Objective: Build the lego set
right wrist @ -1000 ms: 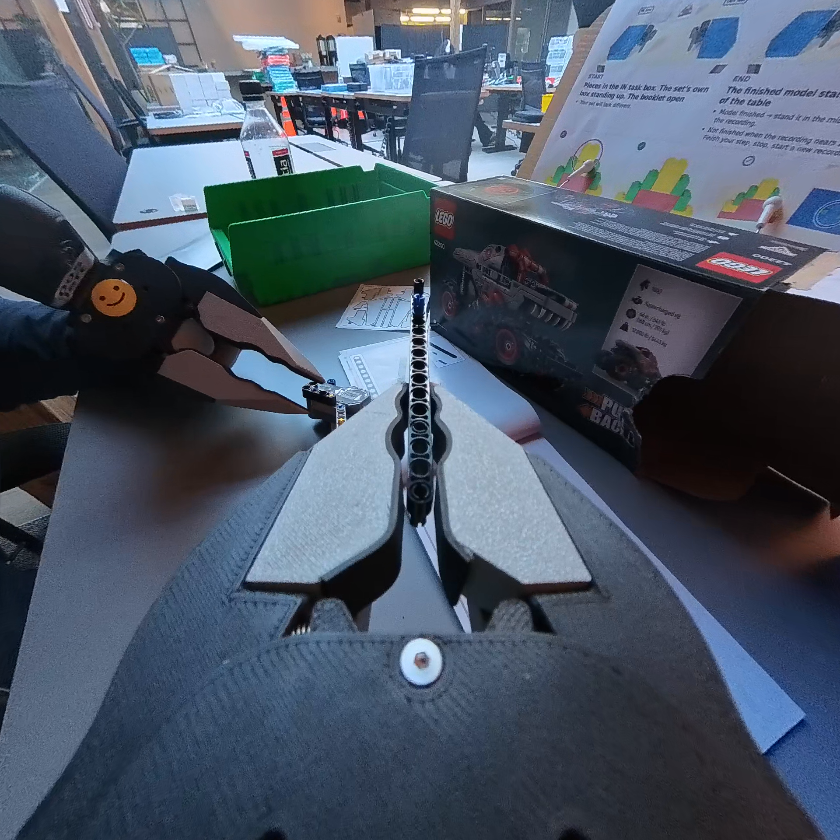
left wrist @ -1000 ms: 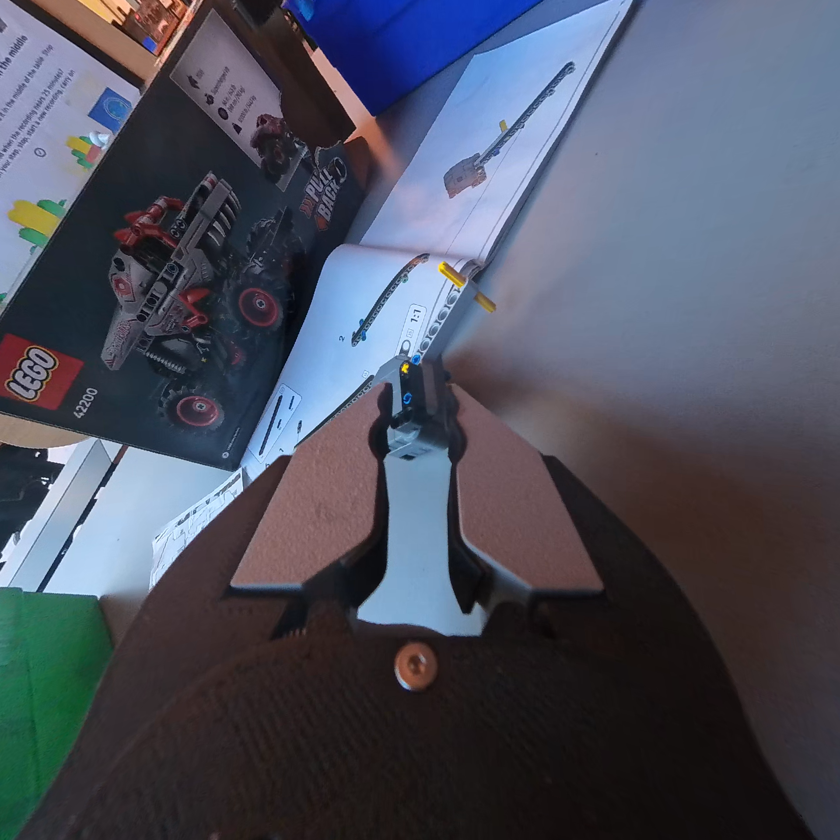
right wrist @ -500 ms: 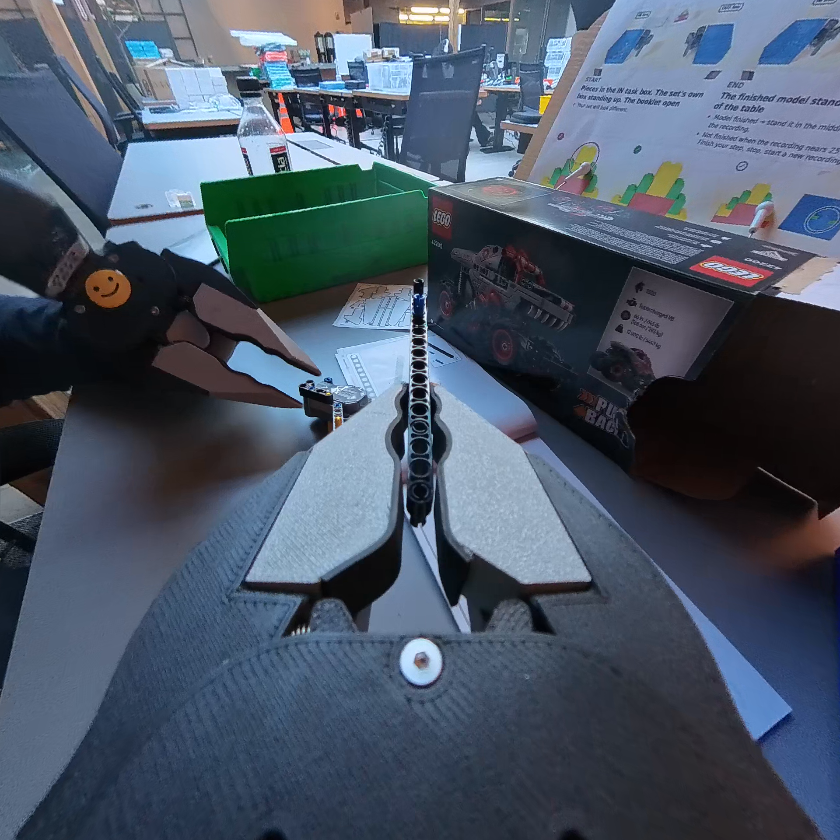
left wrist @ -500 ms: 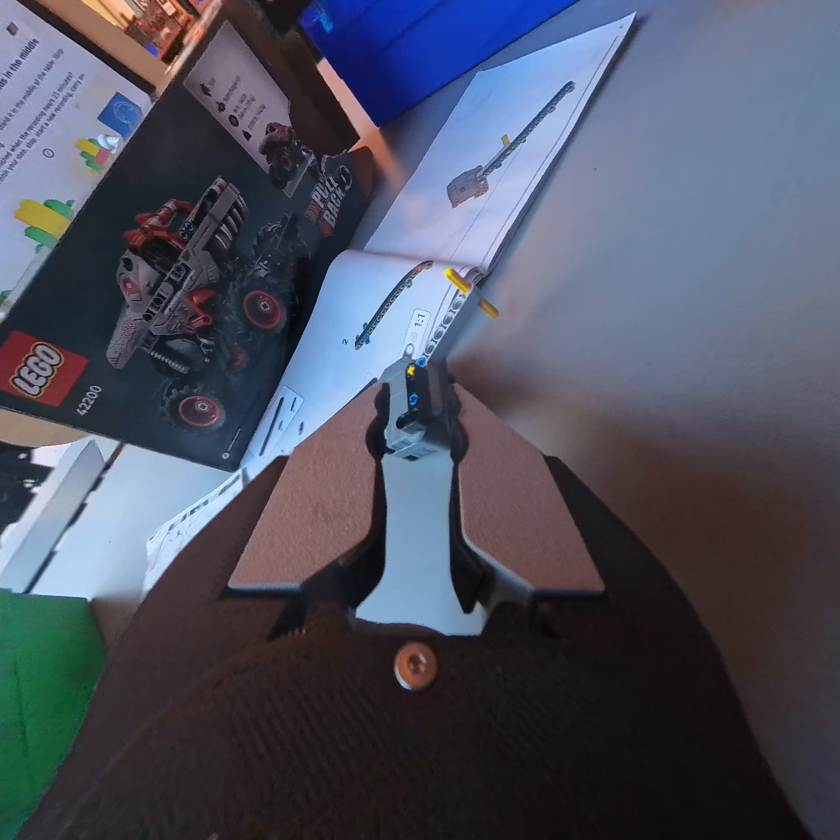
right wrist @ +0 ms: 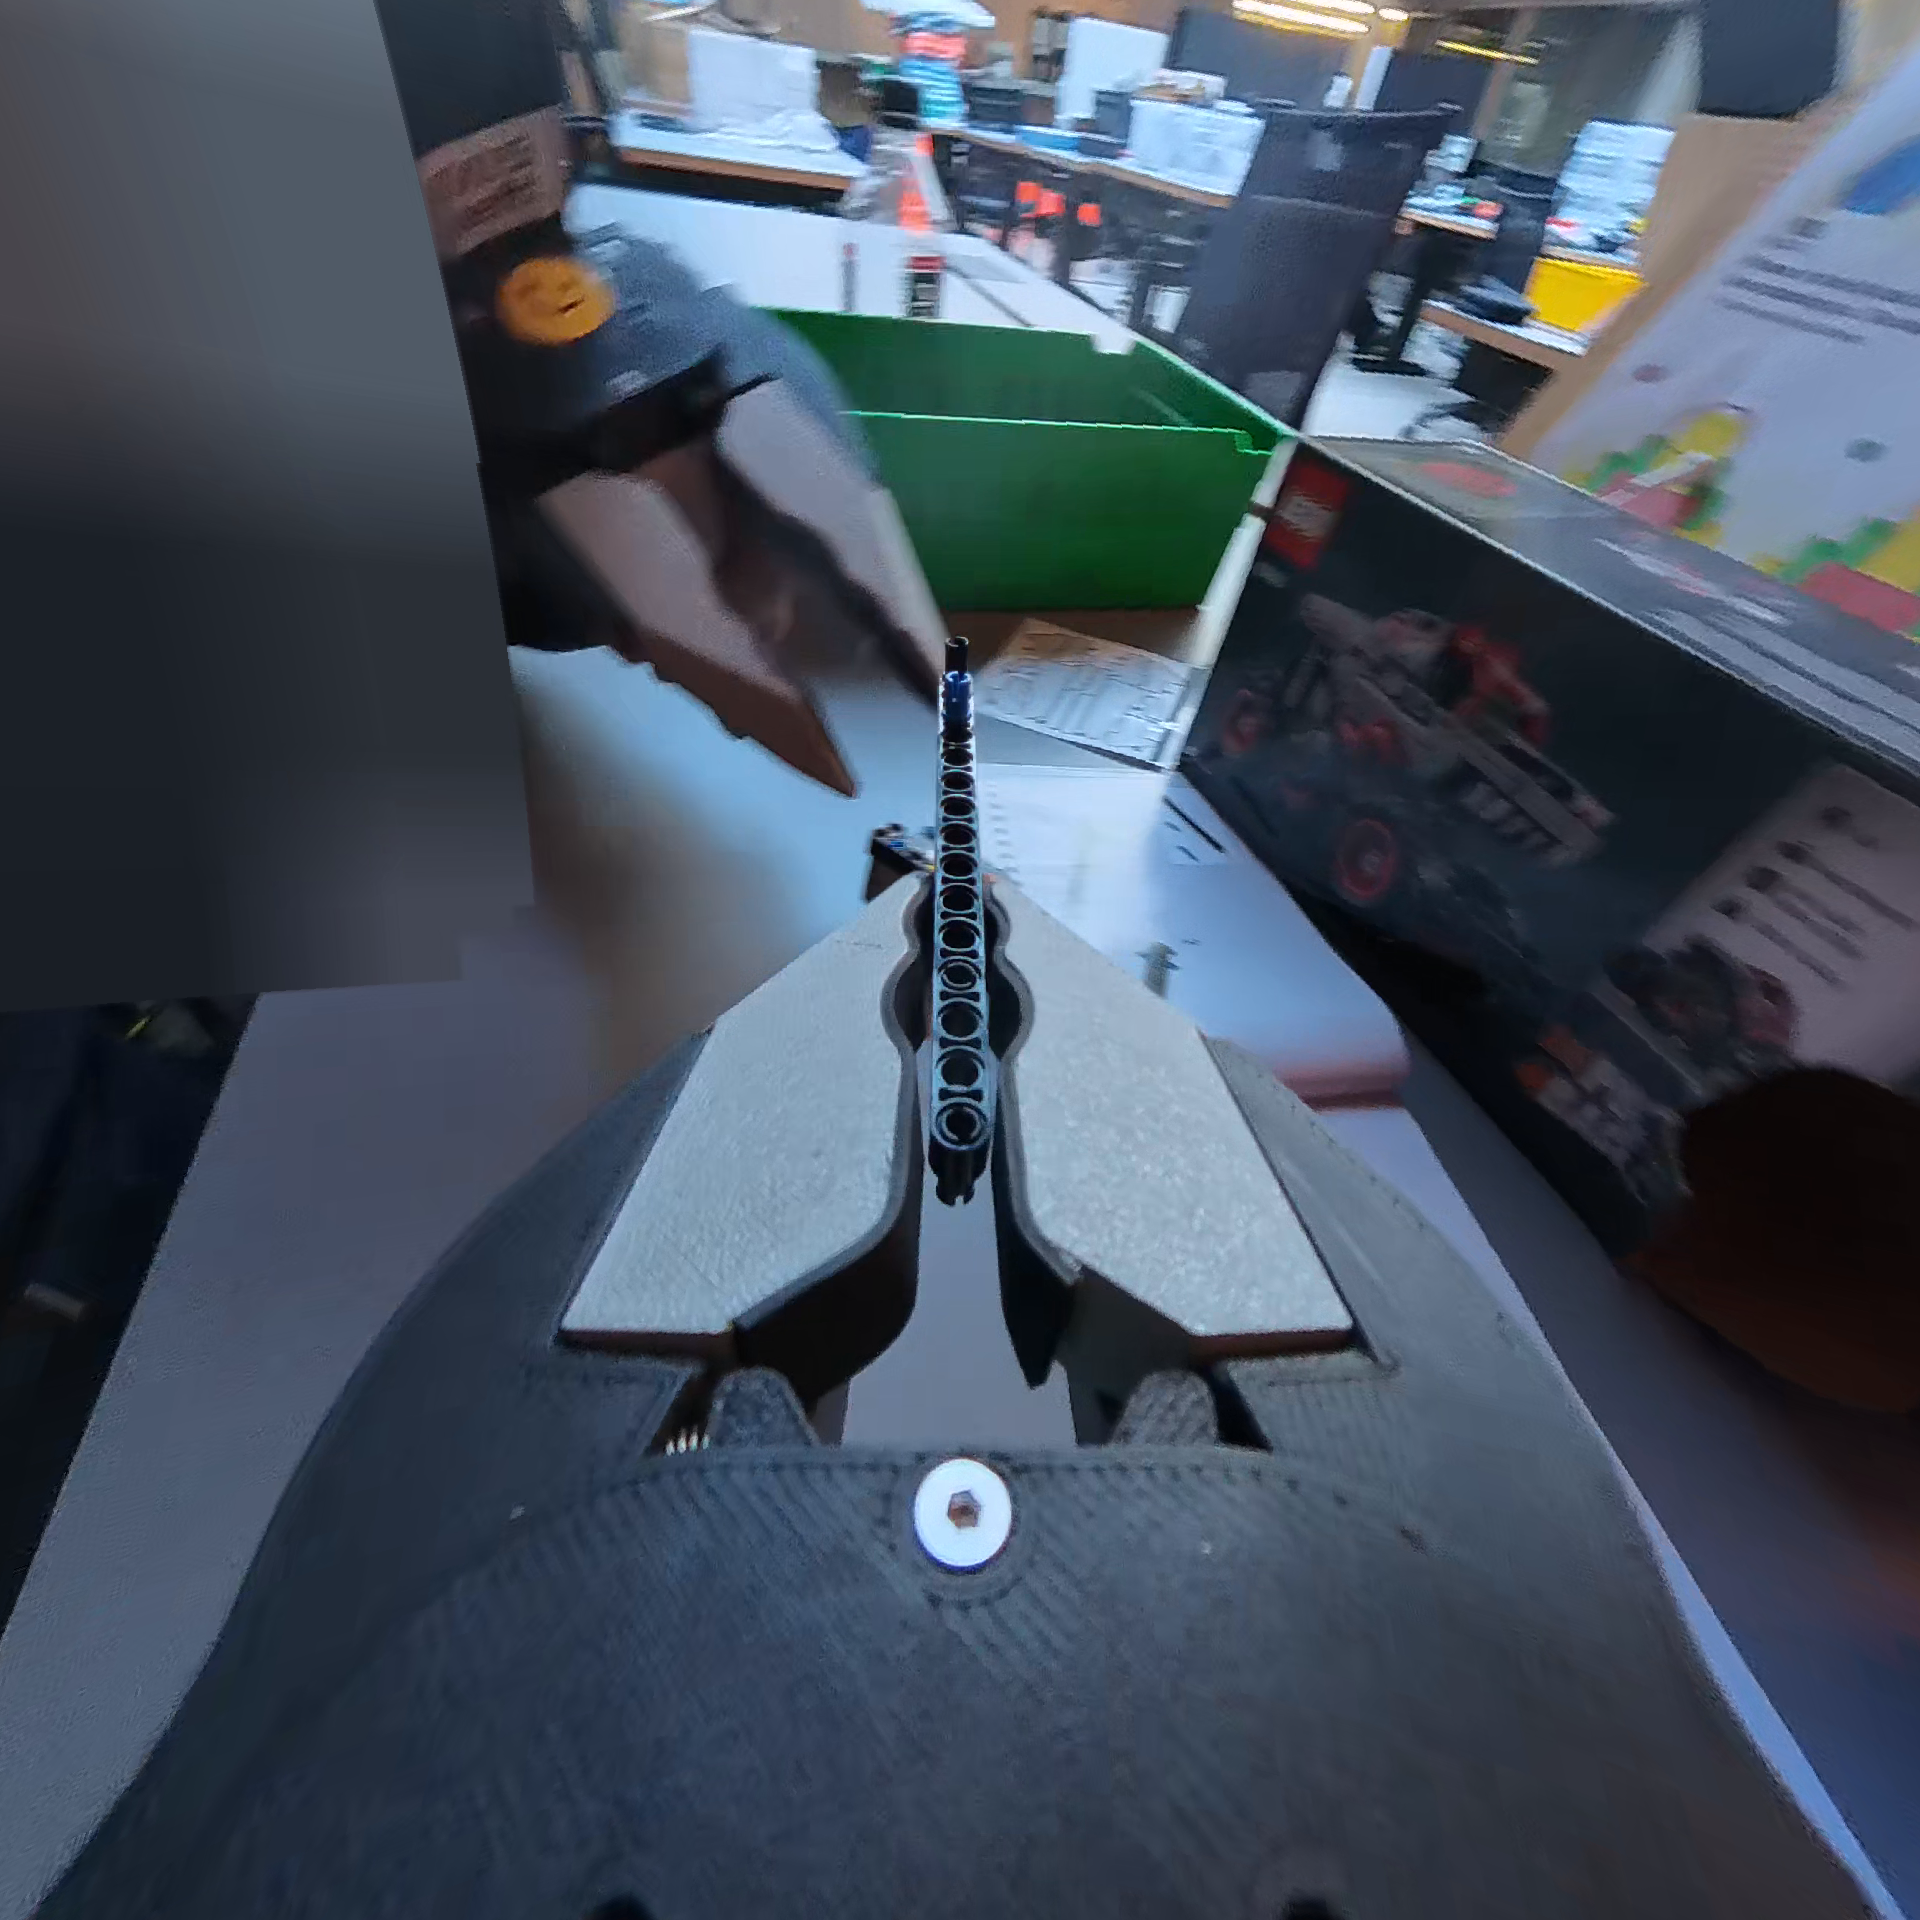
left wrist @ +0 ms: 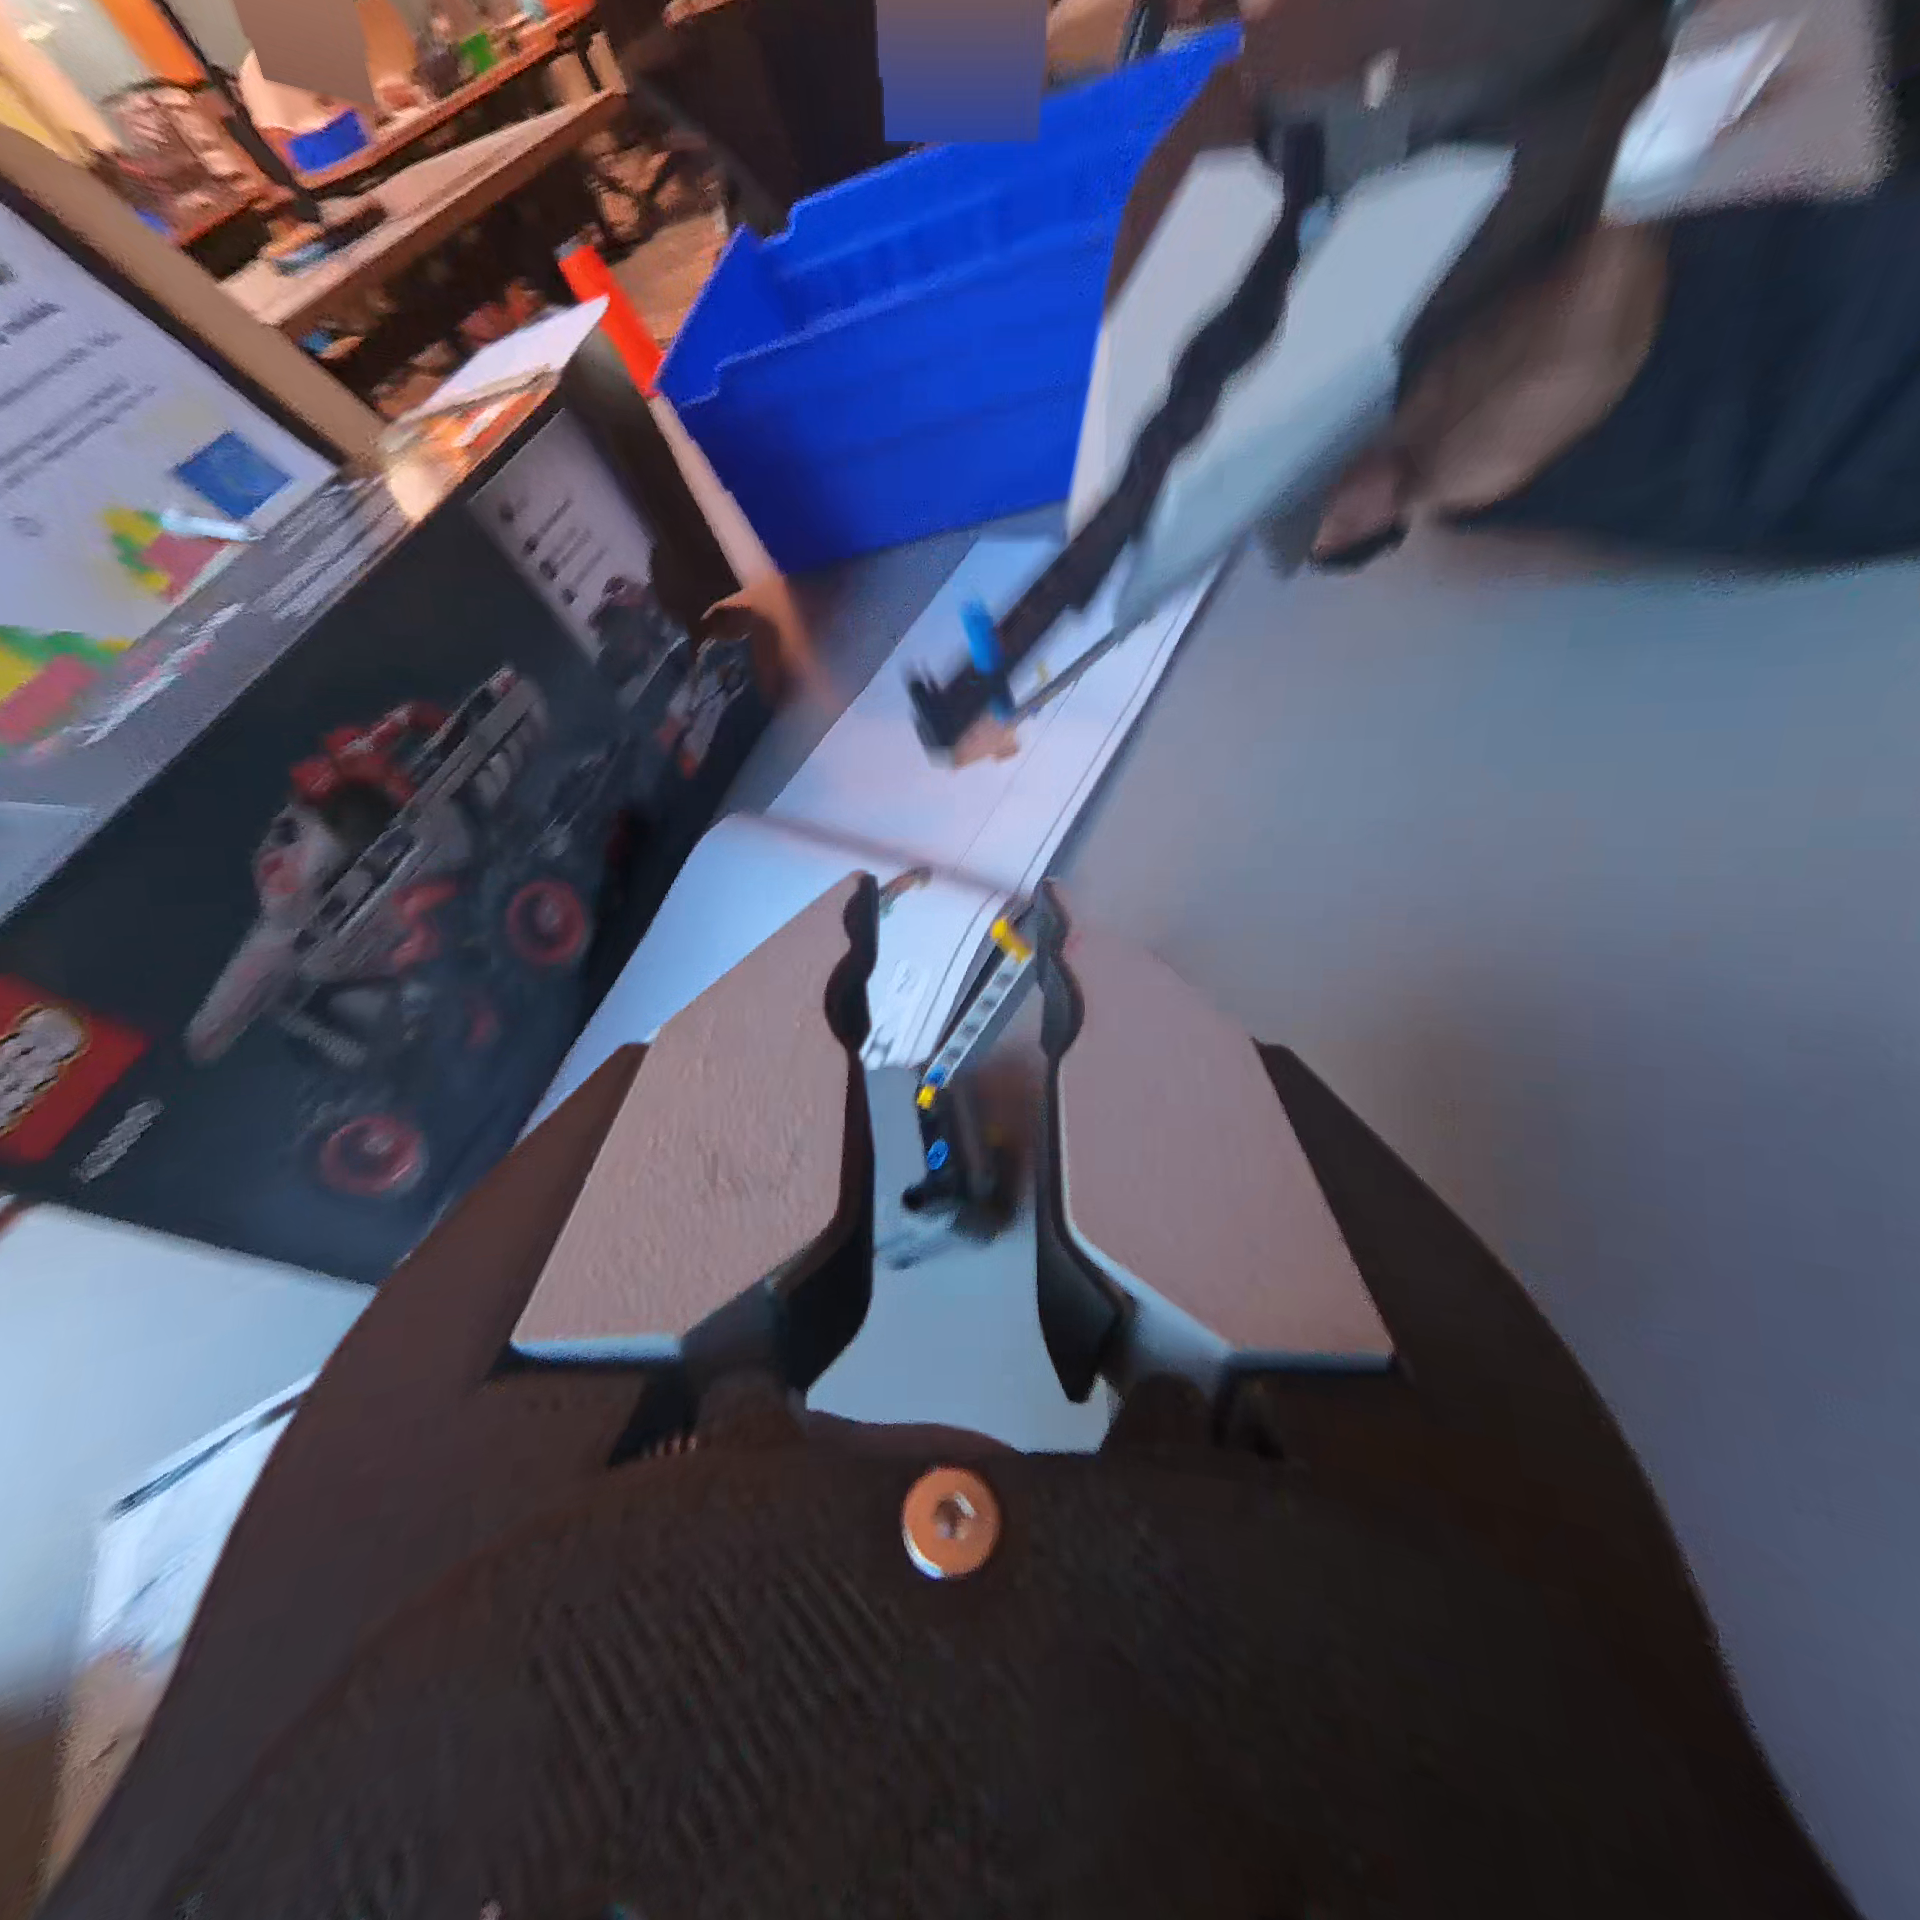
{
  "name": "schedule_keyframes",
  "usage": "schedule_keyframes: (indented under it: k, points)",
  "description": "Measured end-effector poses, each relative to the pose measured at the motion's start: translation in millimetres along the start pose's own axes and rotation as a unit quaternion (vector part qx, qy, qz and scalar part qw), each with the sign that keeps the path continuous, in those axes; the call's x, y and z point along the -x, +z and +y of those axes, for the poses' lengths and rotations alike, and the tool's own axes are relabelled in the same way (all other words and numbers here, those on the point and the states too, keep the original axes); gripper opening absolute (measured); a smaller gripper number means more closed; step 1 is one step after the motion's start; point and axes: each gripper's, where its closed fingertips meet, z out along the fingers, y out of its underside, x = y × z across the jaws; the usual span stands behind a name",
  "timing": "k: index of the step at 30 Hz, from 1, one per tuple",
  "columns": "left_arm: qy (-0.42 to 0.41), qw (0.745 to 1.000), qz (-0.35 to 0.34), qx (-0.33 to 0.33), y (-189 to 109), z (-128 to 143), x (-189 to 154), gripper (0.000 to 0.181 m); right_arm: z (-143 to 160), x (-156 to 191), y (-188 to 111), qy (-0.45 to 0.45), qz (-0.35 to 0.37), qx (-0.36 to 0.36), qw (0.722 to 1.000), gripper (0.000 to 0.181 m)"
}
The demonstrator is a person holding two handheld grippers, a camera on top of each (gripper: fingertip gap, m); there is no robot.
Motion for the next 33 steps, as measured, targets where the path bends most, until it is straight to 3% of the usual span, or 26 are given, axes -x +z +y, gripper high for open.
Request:
schedule_keyframes:
  k: [1, 4, 7, 11, 14, 17, 22, 26, 30, 33]
  points:
    - [-0.013, 1.000, 0.013, -0.007, 2, -4, -2, 0.029, 0, 4, 2, -0.005, -0.010, 0.001, 1.000, 0.004]
    - [-0.055, 0.996, 0.056, -0.031, 4, -10, -9, 0.029, 3, 14, 6, -0.012, -0.034, 0.003, 0.999, 0.004]
    - [-0.076, 0.990, 0.098, -0.060, 2, -14, -21, 0.017, 5, 20, 9, -0.008, -0.052, 0.006, 0.999, 0.004]
    - [-0.084, 0.988, 0.111, -0.060, 1, -5, -25, 0.009, 10, 23, 13, -0.001, -0.062, 0.018, 0.998, 0.004]
    - [-0.076, 0.991, 0.096, -0.058, -1, 0, -21, 0.009, 12, 13, 12, -0.017, -0.030, 0.017, 0.999, 0.012]
    - [-0.081, 0.992, 0.072, -0.062, -3, 2, -14, 0.007, 14, -9, 2, -0.008, 0.008, 0.012, 1.000, 0.015]
    - [-0.113, 0.992, 0.006, -0.062, -6, 8, 13, 0.006, 26, -69, -28, 0.067, 0.106, -0.006, 0.992, 0.004]
    - [-0.135, 0.988, -0.010, -0.067, -10, 10, 25, 0.005, 69, -101, -35, 0.129, 0.154, 0.069, 0.977, 0.000]
    - [-0.128, 0.990, -0.008, -0.064, -9, 10, 21, 0.006, 106, -97, -29, 0.144, 0.134, 0.165, 0.967, 0.000]
    - [-0.123, 0.990, -0.006, -0.062, -8, 10, 18, 0.006, 111, -92, -26, 0.137, 0.125, 0.183, 0.965, 0.000]
